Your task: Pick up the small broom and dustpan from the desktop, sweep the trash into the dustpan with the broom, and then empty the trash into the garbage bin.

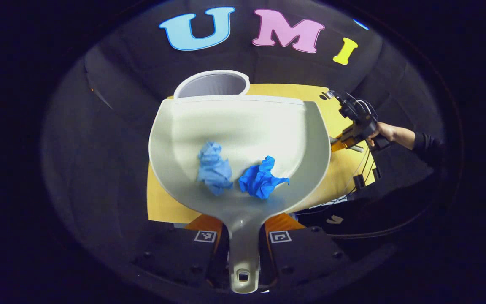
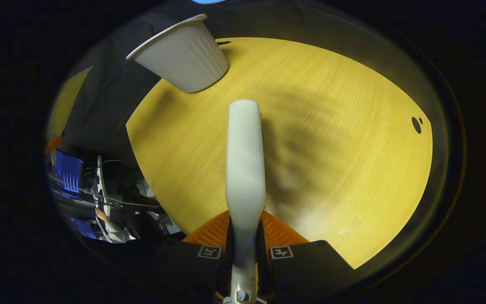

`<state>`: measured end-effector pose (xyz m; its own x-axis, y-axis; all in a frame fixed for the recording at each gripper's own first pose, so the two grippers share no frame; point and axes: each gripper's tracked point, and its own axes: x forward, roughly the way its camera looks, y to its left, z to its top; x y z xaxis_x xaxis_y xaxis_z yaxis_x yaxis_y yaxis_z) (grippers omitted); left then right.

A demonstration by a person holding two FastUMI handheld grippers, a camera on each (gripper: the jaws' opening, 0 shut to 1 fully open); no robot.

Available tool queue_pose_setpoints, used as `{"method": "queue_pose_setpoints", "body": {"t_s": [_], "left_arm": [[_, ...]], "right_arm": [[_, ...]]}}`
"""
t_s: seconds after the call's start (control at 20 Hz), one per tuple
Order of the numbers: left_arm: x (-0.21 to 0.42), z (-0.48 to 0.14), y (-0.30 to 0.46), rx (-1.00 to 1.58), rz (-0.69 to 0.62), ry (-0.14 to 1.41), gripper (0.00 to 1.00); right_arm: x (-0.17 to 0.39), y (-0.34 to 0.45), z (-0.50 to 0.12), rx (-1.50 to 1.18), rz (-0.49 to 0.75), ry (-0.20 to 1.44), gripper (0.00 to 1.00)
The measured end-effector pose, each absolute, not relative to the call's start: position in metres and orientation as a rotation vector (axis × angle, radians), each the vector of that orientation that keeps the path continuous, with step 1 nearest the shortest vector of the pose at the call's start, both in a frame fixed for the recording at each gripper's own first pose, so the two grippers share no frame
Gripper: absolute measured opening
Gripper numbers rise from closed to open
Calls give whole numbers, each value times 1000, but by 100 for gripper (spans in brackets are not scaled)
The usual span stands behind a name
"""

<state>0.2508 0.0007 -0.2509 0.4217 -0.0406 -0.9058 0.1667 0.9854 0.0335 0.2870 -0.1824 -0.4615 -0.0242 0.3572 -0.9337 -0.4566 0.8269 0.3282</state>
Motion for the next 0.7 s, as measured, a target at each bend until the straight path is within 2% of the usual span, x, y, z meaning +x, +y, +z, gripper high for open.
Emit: {"method": "queue_pose_setpoints", "body": {"t_s": [0.15, 0.25, 0.3, 0.65, 0.7], "left_arm": [[308, -243, 33, 146, -25, 1088, 29], [344, -244, 55, 161, 35, 1081, 29], [362, -251, 62, 185, 52, 1082, 29], [430, -277, 83, 348, 91, 1156, 29], [438, -278, 89, 389, 107, 1162, 30]], "right_arm": [[288, -200, -473, 5, 629, 1499, 27], [282, -193, -468, 33, 609, 1494, 23], [280, -193, -466, 40, 606, 1486, 27], [278, -193, -470, 148, 603, 1507, 27], [274, -190, -473, 144, 602, 1511, 31]]}}
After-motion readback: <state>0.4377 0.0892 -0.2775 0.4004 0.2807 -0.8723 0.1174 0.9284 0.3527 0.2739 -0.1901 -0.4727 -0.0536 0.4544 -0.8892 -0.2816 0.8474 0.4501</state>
